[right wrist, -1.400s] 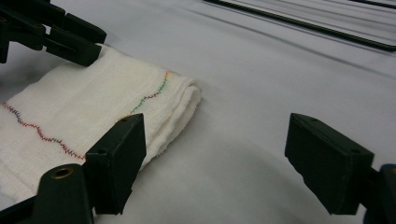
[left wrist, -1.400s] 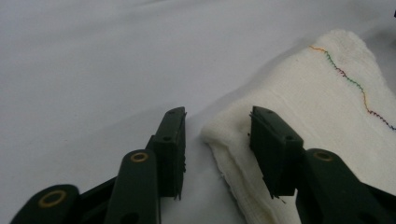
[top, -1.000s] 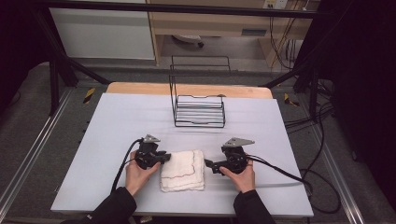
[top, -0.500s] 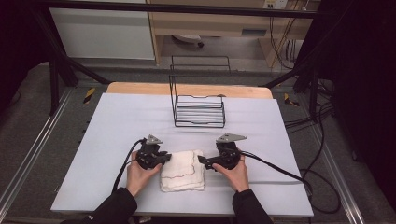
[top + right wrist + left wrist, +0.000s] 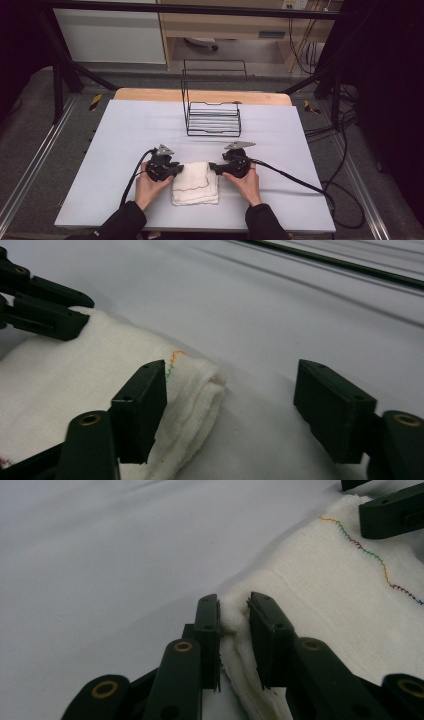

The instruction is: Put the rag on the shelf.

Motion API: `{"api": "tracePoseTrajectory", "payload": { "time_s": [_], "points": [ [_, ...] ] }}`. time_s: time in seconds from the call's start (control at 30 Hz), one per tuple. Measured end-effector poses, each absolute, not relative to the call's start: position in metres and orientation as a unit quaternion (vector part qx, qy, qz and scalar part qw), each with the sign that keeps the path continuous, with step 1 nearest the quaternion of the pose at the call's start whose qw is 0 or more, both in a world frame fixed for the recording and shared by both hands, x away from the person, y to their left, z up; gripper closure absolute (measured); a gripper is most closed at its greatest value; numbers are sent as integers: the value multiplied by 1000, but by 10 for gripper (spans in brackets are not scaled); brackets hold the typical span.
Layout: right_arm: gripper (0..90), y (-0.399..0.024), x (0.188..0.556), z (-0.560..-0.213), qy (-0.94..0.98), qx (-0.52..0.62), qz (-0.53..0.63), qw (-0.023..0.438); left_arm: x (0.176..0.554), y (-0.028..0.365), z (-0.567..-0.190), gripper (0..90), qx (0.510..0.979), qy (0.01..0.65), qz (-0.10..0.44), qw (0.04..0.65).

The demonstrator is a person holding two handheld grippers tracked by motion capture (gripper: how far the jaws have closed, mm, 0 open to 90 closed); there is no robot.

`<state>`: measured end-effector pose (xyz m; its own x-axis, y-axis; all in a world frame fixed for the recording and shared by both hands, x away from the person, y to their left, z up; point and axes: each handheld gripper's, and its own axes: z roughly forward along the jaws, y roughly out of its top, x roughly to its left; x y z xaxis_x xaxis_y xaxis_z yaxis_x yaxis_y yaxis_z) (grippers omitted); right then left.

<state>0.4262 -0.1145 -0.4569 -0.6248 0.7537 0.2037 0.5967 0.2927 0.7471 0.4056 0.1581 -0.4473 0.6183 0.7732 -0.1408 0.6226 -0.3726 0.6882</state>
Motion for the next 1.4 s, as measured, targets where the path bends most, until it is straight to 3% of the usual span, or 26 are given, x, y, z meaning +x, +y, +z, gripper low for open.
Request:
{"api": "tracePoseTrajectory", "payload": {
  "time_s": [0.37, 0.63, 0.83, 1.4],
  "points": [
    [655, -112, 422, -459, 800, 413, 429, 66, 406, 159, -448, 738, 822, 423, 101, 368],
    [810, -110, 418, -458, 790, 433, 432, 41, 406, 160, -448, 751, 819, 424, 98, 374],
    [835, -110, 416, -457, 786, 435, 436, 47, 406, 164, -448, 783, 810, 432, 86, 387],
    [837, -118, 402, -430, 763, 416, 489, 67, 394, 173, -422, 803, 785, 410, 125, 446]
  ]
}}
